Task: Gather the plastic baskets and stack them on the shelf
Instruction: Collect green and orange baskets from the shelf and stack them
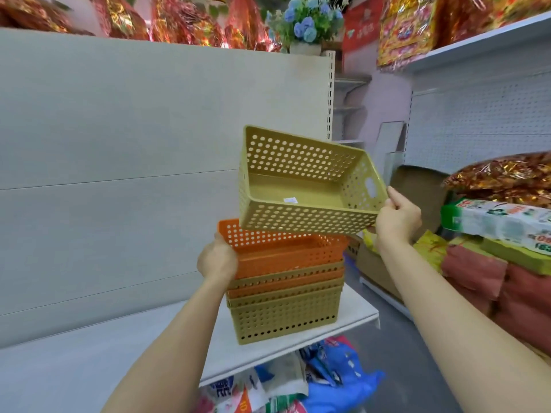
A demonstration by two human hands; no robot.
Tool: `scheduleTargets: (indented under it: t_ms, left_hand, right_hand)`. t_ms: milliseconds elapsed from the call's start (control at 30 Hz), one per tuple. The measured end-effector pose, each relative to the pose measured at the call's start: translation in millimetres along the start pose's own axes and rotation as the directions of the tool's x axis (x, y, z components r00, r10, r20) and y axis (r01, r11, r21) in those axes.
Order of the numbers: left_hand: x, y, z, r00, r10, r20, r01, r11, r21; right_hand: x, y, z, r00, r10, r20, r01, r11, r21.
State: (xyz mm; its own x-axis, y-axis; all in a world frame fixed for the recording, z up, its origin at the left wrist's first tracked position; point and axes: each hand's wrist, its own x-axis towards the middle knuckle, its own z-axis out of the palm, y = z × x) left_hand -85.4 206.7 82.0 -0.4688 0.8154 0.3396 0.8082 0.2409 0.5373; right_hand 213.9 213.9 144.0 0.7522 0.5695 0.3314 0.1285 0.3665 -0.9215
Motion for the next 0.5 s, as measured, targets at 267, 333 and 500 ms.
scheduleTargets:
  t_ms: [267,333,500]
  left_hand:
    - [9,-51,-28,0.997,-0.07,-0.032,0.07,0.998,-0.004]
    - [6,-62,-40,0.994,-0.105,-0.012,0.105,0.994,0.007]
    - [5,-97,-61,0.992,-0.125,0.021,0.125,0.992,-0.002]
  right_hand:
    - [-45,0,51,0.982,0.046,0.183,-0.023,0.992,-0.125]
    - [-58,-1,64,0.971,0.032,0.236,0.01,0.985,-0.172]
    - [-88,1,87,0.956,0.085,0.28,-0.008,0.964,-0.264]
